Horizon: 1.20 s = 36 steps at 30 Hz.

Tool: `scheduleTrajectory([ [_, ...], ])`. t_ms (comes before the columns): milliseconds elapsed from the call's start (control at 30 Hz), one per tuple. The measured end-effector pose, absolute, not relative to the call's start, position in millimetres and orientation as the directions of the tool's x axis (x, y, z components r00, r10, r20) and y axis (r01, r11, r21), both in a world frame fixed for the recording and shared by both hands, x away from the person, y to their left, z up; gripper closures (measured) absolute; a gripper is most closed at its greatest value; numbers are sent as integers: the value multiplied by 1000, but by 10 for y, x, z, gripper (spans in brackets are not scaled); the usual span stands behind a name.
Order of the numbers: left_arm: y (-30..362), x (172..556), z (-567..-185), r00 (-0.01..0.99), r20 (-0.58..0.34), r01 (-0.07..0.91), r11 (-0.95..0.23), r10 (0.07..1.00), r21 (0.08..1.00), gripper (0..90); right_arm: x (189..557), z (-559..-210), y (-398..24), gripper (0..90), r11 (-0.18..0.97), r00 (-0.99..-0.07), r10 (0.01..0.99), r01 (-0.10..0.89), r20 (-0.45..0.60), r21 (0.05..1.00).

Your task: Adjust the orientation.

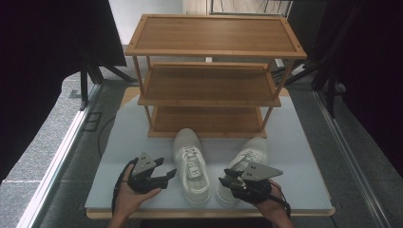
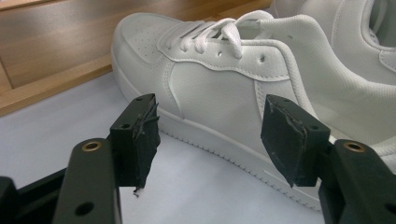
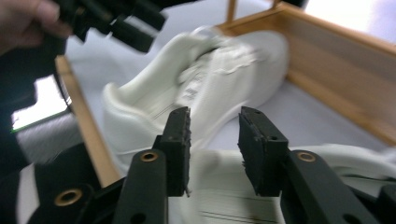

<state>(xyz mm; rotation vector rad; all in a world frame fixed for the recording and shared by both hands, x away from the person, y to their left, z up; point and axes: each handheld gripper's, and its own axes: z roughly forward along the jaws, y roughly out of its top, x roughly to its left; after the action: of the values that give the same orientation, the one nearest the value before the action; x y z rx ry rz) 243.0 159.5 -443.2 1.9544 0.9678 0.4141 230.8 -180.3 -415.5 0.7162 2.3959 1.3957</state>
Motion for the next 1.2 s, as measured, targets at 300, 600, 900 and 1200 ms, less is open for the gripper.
scheduleTrajectory([
  [300, 1627, 2452, -4426, 644, -142, 504, -277, 752, 818, 350, 2252, -4214, -1640, 755, 475, -835, 548, 270, -42, 837],
  [600, 1673, 2448, -4416, 639, -166, 522, -265, 751, 810, 353, 2201, -4182, -1556, 786, 484, -849, 524, 237, -63, 842],
  [900, 1718, 2408, -4398, 620, -162, 525, -253, 768, 812, 331, 2137, -4229, -1394, 865, 593, -863, 484, 203, -144, 779],
  [1200, 1737, 2385, -4397, 619, -158, 525, -257, 769, 811, 328, 2070, -4270, -1263, 898, 622, -835, 518, 219, -185, 752],
])
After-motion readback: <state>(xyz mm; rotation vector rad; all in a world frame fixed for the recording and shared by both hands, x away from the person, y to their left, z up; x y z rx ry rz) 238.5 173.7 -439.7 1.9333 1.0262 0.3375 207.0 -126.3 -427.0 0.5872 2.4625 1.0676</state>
